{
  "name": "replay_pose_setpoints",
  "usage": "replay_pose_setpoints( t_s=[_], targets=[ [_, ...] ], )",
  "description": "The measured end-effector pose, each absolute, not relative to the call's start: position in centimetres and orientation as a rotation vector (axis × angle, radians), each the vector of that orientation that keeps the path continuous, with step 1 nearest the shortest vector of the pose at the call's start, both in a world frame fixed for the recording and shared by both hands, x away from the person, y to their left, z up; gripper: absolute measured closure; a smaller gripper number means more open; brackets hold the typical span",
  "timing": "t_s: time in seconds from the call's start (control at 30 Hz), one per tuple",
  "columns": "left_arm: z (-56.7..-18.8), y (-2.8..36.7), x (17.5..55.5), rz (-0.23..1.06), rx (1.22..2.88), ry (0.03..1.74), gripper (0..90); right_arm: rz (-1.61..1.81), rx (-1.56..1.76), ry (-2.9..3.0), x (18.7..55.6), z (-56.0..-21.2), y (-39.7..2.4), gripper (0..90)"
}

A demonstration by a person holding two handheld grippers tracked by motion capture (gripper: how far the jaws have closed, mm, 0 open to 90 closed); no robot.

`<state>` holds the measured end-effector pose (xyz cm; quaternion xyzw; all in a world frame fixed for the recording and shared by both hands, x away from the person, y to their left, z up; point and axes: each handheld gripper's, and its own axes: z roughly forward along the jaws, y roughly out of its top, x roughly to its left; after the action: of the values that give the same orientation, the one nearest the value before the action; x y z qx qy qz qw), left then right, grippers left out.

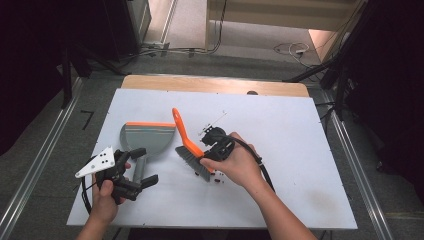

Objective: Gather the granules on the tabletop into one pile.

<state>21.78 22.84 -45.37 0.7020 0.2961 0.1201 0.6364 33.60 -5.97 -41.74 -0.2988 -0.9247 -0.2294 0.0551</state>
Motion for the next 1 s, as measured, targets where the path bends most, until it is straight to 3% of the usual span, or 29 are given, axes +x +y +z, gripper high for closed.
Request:
replay_pose_setpoints(
  t_s=[0.23,0.53,1.0],
  targets=[
    [-45.3,22.8,21.7,0.274,1.604,0.675,0.0,-0.625,-0.972,-2.771,34.5,-43.0,-5.3,68.4],
    [-45.4,22.7,21.8,0.275,1.609,0.676,0.0,-0.556,-1.095,-2.684,37.1,-43.4,-8.6,68.4],
    [-45.5,22.6,21.9,0.273,1.615,0.679,0.0,-0.587,-1.161,-2.700,37.9,-42.0,-12.4,68.4]
  ],
)
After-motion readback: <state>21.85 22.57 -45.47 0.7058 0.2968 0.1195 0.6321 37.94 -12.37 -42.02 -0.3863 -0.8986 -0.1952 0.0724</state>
